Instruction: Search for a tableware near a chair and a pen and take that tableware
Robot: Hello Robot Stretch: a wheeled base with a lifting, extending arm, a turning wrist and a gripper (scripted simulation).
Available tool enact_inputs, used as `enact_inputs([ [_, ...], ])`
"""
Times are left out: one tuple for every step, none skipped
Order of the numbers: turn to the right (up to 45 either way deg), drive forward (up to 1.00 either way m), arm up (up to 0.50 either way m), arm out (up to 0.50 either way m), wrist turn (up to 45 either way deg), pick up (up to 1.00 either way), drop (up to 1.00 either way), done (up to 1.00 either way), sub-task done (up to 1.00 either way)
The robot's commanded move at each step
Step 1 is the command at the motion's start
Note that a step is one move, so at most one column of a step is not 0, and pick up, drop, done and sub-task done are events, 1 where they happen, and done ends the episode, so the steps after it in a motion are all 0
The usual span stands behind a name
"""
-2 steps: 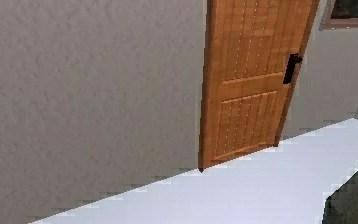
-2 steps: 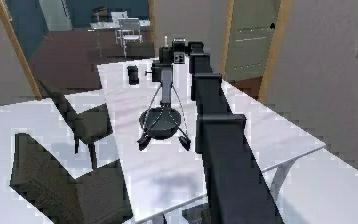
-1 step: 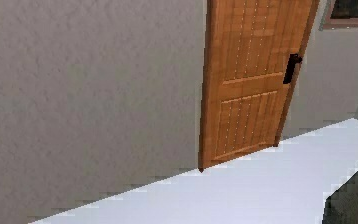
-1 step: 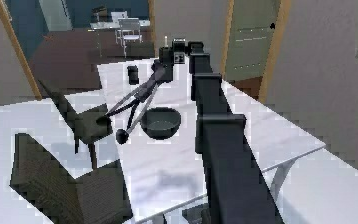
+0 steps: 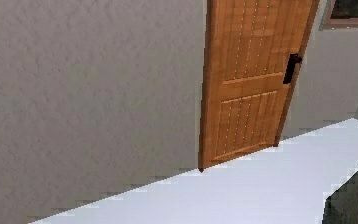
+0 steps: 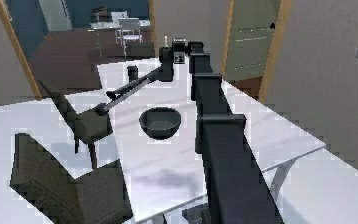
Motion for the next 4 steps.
enact_inputs([
  [0.0,0.0,0.0,0.0,45.0,0.0,0.0,0.0,0.0],
  [0.0,0.0,0.0,0.0,24.0,0.0,0.0,0.0,0.0],
  [0.0,0.0,-0.24,0.0,0.0,0.0,0.0,0.0,0.0],
  [0.0,0.0,0.0,0.0,0.0,1.0,0.0,0.0,0.0],
])
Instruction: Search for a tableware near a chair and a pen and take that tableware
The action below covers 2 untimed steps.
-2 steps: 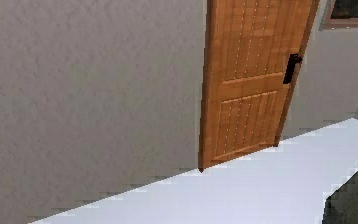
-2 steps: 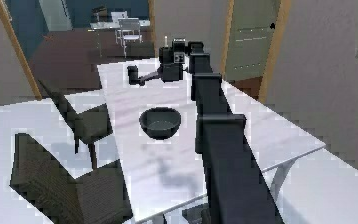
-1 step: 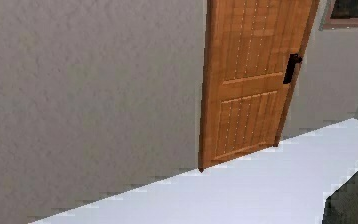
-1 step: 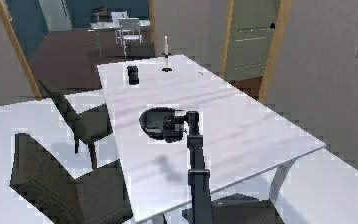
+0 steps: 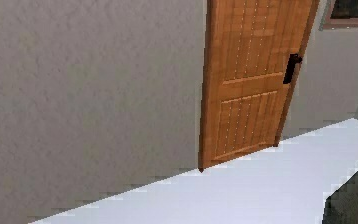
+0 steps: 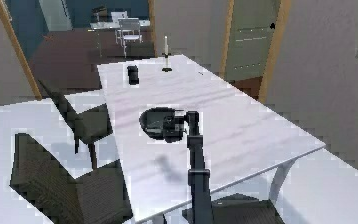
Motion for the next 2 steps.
enact_inputs([
  [0.0,0.0,0.1,0.0,0.0,0.0,0.0,0.0,0.0],
  [0.0,0.0,0.0,0.0,0.0,0.0,0.0,1.0,0.0],
])
